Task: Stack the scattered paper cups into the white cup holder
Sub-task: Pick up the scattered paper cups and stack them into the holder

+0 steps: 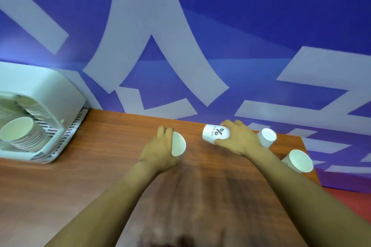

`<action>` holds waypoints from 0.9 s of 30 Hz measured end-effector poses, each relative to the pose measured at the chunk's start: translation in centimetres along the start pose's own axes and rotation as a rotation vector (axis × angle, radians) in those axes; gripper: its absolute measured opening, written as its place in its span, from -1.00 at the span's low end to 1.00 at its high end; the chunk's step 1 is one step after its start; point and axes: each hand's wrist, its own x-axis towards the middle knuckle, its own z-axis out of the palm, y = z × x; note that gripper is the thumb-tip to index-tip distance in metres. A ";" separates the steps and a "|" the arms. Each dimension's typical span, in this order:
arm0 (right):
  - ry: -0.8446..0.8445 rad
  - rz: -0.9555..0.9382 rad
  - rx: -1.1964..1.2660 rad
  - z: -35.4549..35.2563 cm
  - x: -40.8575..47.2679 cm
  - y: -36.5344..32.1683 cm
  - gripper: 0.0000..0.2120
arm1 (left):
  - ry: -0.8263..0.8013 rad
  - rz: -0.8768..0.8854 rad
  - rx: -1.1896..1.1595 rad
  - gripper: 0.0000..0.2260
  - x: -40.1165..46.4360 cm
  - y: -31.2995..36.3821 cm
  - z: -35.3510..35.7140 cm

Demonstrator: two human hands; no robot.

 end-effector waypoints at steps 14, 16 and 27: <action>0.068 -0.115 0.239 0.0 -8.3 -12.3 -0.36 | 0.167 -0.001 -0.049 -0.24 -9.8 -6.8 -8.2; 0.063 -0.108 0.227 0.3 -9.1 -14.1 -0.35 | 0.155 0.027 -0.051 -0.26 -10.3 -8.0 -8.9; 0.056 -0.088 0.252 4.4 -10.6 -31.4 -0.45 | 0.138 0.150 -0.089 -0.39 -13.3 -22.2 -17.2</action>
